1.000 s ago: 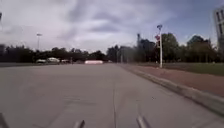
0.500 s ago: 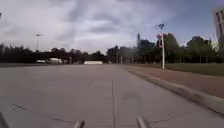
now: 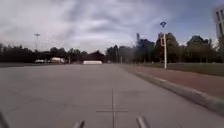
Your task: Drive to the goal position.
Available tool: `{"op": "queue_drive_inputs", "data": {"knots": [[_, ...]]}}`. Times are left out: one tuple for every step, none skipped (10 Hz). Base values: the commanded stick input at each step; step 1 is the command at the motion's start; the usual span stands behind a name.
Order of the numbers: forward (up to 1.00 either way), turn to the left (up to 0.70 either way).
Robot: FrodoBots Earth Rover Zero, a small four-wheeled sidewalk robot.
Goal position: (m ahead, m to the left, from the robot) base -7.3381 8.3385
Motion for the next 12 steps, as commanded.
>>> {"op": "queue_drive_inputs", "data": {"knots": [[1.0, 0.0], [1.0, 0.0], [1.0, 0.0], [1.0, 0.0], [1.0, 0.0], [1.0, 0.0], [1.0, 0.0], [1.0, 0.0], [1.0, 0.0], [1.0, 0.0], [1.0, 0.0], [1.0, 0.0]]}}
